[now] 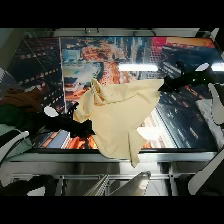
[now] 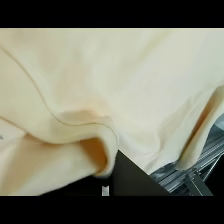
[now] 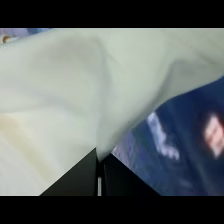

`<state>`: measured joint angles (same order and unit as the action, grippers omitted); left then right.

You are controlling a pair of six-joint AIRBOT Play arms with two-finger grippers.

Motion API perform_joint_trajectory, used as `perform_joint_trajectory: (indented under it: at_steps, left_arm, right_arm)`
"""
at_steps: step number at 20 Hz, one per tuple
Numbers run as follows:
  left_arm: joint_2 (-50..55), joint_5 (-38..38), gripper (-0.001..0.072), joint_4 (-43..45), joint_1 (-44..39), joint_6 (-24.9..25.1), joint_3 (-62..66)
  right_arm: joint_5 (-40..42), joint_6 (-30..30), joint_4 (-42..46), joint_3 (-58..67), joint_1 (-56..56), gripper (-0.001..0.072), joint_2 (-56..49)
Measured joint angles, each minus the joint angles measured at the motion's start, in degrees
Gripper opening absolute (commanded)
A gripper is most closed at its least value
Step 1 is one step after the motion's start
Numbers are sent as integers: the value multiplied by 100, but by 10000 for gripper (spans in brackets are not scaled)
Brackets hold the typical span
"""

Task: Fold the shirts.

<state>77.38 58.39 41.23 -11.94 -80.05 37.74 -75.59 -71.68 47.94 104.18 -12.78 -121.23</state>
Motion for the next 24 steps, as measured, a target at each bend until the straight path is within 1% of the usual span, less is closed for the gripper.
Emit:
perform_joint_trajectory:
  at_steps: [4,6,8,10,12,16,18,19,20,21,22,23,24]
  left_arm:
    - [-11,188,19,31,651,256,328]
    - [284,424,17,87,1099,507,828]
    - [697,745,17,122,1458,750,1556]
    - [1191,1106,17,297,1690,905,2435]
    - [1722,1596,16,490,1803,990,3298]
    - [2743,2822,15,726,1893,1067,4586]
    - [3117,3427,18,791,1912,1067,5003]
    - [3237,3648,88,809,1921,1054,5160]
    - [3318,3829,356,831,1930,1040,5309]
    - [3353,3965,621,835,1934,1005,5455]
    - [3348,4074,720,839,1941,986,5580]
    - [3305,4148,719,866,1947,955,5678]
    - [3211,4201,719,872,1961,955,5757]
  right_arm:
    - [-26,-85,9,-17,-66,16,70]
    - [-243,-201,173,-179,-146,16,258]
    - [-415,-251,330,-699,-238,16,688]
    - [-487,-273,426,-1576,-304,17,1320]
    - [-459,-291,474,-2852,-315,18,2201]
    - [291,-404,487,-5646,-61,20,3987]
    - [691,-444,382,-6675,107,22,4575]
    - [826,-439,328,-7010,179,29,4776]
    - [894,-420,286,-7250,234,46,4948]
    - [916,-404,267,-7377,260,258,5082]
    - [885,-369,260,-7420,267,580,5204]
    - [778,-326,260,-7381,249,692,5309]
    - [643,-275,258,-7265,201,692,5403]
